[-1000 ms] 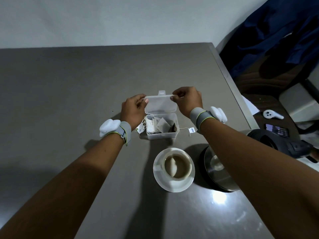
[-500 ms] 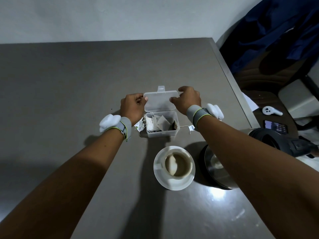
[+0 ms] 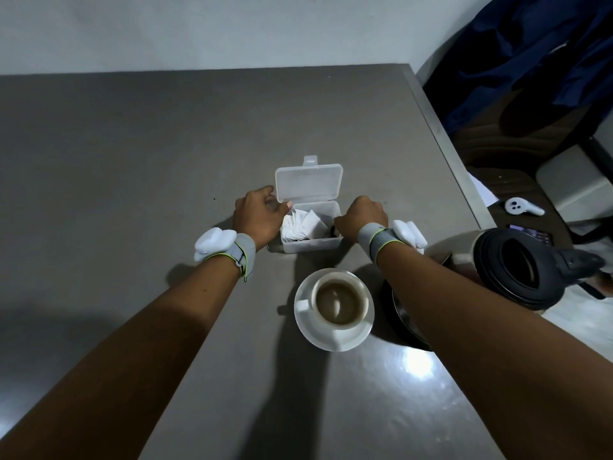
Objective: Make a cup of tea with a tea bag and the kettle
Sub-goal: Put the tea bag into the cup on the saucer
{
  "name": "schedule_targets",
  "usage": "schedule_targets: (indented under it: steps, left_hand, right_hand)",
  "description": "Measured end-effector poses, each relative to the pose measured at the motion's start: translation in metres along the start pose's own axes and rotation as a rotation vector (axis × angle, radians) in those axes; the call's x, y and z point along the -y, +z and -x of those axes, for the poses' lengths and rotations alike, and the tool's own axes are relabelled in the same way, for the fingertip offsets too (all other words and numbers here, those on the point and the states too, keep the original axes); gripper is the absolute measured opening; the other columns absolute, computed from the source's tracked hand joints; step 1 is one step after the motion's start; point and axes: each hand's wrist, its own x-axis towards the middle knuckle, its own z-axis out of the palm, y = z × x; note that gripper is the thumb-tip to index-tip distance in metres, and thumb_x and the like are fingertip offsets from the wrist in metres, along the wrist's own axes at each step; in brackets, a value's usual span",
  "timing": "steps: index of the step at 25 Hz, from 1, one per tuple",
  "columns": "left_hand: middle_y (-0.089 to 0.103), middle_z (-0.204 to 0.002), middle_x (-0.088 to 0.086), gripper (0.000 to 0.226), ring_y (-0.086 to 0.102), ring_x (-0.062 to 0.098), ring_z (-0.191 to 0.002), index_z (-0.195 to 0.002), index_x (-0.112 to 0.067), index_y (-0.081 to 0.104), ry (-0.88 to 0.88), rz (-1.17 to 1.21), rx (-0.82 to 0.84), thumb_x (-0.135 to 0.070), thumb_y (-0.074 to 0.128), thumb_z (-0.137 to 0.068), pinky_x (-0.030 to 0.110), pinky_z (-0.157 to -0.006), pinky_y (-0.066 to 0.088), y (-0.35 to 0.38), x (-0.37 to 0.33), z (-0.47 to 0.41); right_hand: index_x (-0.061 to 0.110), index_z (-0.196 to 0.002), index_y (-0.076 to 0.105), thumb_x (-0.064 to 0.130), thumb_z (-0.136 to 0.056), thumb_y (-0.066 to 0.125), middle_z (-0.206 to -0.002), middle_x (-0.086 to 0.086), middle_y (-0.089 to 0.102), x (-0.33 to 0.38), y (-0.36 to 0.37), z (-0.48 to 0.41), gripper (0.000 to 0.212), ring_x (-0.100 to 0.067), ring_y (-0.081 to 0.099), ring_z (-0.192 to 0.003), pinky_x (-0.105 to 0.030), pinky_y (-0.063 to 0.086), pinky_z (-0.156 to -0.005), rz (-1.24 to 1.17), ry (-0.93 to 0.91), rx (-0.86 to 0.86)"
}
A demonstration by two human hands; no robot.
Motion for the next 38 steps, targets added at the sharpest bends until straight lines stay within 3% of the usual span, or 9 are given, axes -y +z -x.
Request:
schedule_targets:
  steps: [2, 6, 12, 15, 19, 24, 30, 34, 38]
  left_hand:
    - [0.071, -0.112, 0.021, 0.044, 0.06, 0.042, -0.113, -0.113, -0.005, 0.066, -0.037, -0.037, 0.006, -0.039, 0.069, -0.086, 0.04, -0.096, 0.05, 0.002, 0.004, 0.001]
    - [0.07, -0.095, 0.024, 0.033, 0.06, 0.045, -0.1, -0.071, -0.009, 0.056, -0.057, -0.075, 0.015, -0.035, 0.07, -0.085, 0.034, -0.079, 0.048, 0.004, 0.006, 0.006]
    - [0.07, -0.098, 0.027, 0.037, 0.061, 0.044, -0.1, -0.074, 0.0, 0.063, -0.115, -0.101, 0.041, -0.035, 0.069, -0.085, 0.038, -0.081, 0.05, 0.001, -0.002, 0.012]
    - [0.07, -0.1, 0.026, 0.037, 0.061, 0.043, -0.103, -0.064, -0.008, 0.057, -0.151, -0.168, 0.091, -0.038, 0.067, -0.083, 0.038, -0.084, 0.049, 0.001, -0.003, 0.012]
    - [0.072, -0.101, 0.02, 0.025, 0.063, 0.041, -0.103, -0.088, -0.008, 0.076, -0.151, -0.218, 0.111, -0.03, 0.066, -0.083, 0.04, -0.089, 0.054, 0.001, -0.002, 0.015]
    - [0.073, -0.107, 0.017, 0.02, 0.063, 0.041, -0.105, -0.091, -0.007, 0.077, -0.149, -0.237, 0.114, -0.017, 0.064, -0.08, 0.035, -0.088, 0.052, 0.001, -0.002, 0.024]
    - [0.071, -0.102, 0.018, 0.019, 0.062, 0.042, -0.101, -0.084, -0.008, 0.074, -0.133, -0.304, 0.138, -0.023, 0.065, -0.077, 0.029, -0.073, 0.04, -0.008, -0.015, 0.037]
    - [0.071, -0.113, 0.016, 0.029, 0.064, 0.041, -0.105, -0.1, -0.015, 0.075, -0.075, -0.348, 0.151, -0.028, 0.065, -0.076, 0.031, -0.079, 0.047, -0.023, -0.033, 0.051]
    - [0.069, -0.125, 0.011, 0.039, 0.063, 0.036, -0.113, -0.114, -0.019, 0.074, -0.032, -0.353, 0.159, -0.03, 0.066, -0.078, 0.034, -0.091, 0.05, -0.041, -0.053, 0.069]
  right_hand:
    - [0.007, -0.105, 0.065, 0.041, -0.082, 0.068, -0.124, -0.022, 0.064, -0.004, 0.002, 0.0, 0.041, -0.043, 0.062, -0.111, -0.035, 0.048, -0.085, 0.005, 0.004, 0.004]
    - [0.007, -0.104, 0.065, 0.039, -0.083, 0.068, -0.121, -0.021, 0.064, -0.005, 0.005, 0.003, 0.039, -0.044, 0.063, -0.109, -0.037, 0.05, -0.086, 0.04, -0.022, -0.031]
    - [0.008, -0.109, 0.063, 0.036, -0.083, 0.074, -0.121, -0.019, 0.064, -0.003, 0.0, 0.006, 0.04, -0.041, 0.062, -0.111, -0.034, 0.046, -0.081, 0.115, -0.051, -0.045]
    - [0.009, -0.106, 0.064, 0.036, -0.081, 0.077, -0.118, -0.019, 0.065, -0.001, -0.002, 0.01, 0.039, -0.041, 0.062, -0.109, -0.032, 0.039, -0.075, 0.093, -0.051, -0.057]
    - [0.009, -0.11, 0.063, 0.039, -0.083, 0.074, -0.122, -0.02, 0.063, 0.0, -0.005, 0.014, 0.042, -0.042, 0.06, -0.112, -0.035, 0.046, -0.083, 0.05, -0.053, -0.082]
    - [0.011, -0.116, 0.065, 0.031, -0.089, 0.063, -0.127, -0.019, 0.062, 0.004, -0.014, 0.026, 0.034, -0.042, 0.061, -0.114, -0.037, 0.047, -0.087, 0.041, -0.044, -0.062]
    - [0.011, -0.113, 0.07, 0.025, -0.088, 0.063, -0.124, -0.019, 0.064, 0.012, -0.035, 0.05, 0.029, -0.04, 0.06, -0.114, -0.037, 0.049, -0.095, -0.03, -0.092, -0.055]
    - [0.009, -0.103, 0.074, 0.02, -0.082, 0.061, -0.109, -0.017, 0.073, 0.016, -0.055, 0.072, 0.026, -0.034, 0.068, -0.104, -0.038, 0.056, -0.094, -0.097, -0.114, -0.021]
    - [0.001, -0.091, 0.074, 0.01, -0.082, 0.062, -0.084, -0.015, 0.076, 0.017, -0.081, 0.097, 0.018, -0.03, 0.077, -0.078, -0.041, 0.064, -0.077, -0.251, -0.13, 0.088]
